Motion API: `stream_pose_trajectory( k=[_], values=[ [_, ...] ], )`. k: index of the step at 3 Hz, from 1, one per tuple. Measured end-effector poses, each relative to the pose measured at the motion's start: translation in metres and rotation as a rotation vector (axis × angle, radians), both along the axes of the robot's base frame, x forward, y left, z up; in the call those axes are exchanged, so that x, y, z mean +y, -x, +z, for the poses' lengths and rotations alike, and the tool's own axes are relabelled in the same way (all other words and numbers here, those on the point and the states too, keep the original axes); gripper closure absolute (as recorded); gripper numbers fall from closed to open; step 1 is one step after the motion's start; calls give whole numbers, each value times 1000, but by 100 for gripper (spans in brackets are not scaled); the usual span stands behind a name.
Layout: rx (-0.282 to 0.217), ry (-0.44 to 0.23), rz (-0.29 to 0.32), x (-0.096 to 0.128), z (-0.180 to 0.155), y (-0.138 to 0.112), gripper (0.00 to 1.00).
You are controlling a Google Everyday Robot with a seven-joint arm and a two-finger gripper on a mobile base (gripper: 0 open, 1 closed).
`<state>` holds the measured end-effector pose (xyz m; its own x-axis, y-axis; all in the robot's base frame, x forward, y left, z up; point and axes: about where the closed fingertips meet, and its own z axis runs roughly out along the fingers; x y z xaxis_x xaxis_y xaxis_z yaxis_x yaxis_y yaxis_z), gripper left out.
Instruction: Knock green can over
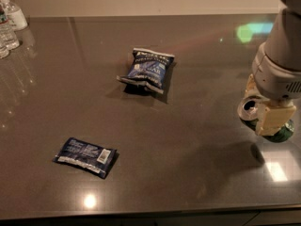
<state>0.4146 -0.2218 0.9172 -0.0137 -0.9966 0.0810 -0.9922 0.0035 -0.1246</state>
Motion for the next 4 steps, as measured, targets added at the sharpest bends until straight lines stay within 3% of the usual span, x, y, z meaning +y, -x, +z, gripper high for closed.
stream_pose_trajectory(
  k=[1,3,4],
  values=[
    [3,64,33,-8,-14,-4,58],
    [28,115,103,2,-39,-10,12],
    [38,117,112,4,-45,-12,0]
  ],
)
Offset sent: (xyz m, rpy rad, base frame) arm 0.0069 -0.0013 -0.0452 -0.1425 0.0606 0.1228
